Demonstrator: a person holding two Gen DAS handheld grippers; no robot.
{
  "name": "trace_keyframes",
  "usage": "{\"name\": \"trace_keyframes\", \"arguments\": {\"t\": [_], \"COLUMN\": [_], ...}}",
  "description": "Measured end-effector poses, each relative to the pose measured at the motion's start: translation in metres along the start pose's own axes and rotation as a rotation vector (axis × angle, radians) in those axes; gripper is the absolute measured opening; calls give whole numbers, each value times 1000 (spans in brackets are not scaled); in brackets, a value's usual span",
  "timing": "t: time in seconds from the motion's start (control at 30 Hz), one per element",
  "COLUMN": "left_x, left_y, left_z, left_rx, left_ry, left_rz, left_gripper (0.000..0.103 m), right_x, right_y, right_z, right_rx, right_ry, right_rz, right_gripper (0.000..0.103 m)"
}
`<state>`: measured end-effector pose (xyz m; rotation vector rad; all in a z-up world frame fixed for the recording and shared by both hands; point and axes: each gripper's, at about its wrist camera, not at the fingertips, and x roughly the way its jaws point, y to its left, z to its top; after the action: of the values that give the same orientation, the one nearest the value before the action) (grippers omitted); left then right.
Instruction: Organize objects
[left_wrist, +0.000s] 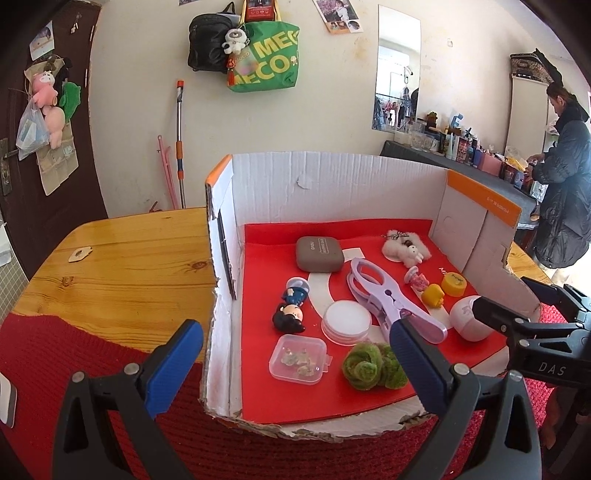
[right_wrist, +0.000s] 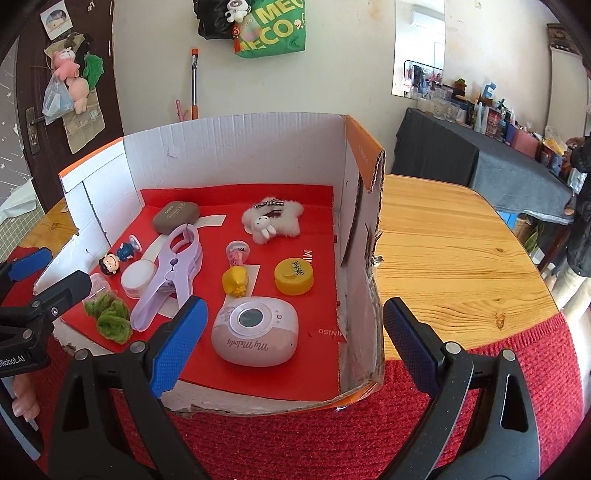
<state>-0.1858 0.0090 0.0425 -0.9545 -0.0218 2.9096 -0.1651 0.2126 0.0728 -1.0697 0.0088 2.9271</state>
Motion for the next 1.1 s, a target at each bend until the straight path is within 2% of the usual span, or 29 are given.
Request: {"name": "trace_keyframes", "arguments": {"t": [1.1], "left_x": [1], "left_y": [1], "left_z": [0], "left_rx": [-3], "left_ry": [4], "left_rz": [8], "left_gripper": [103], "right_x": [-4], "right_y": [1], "right_z": [2], "right_rx": [-7], "right_ry": [-16], "right_rz": [-17], "right_gripper": [97]}}
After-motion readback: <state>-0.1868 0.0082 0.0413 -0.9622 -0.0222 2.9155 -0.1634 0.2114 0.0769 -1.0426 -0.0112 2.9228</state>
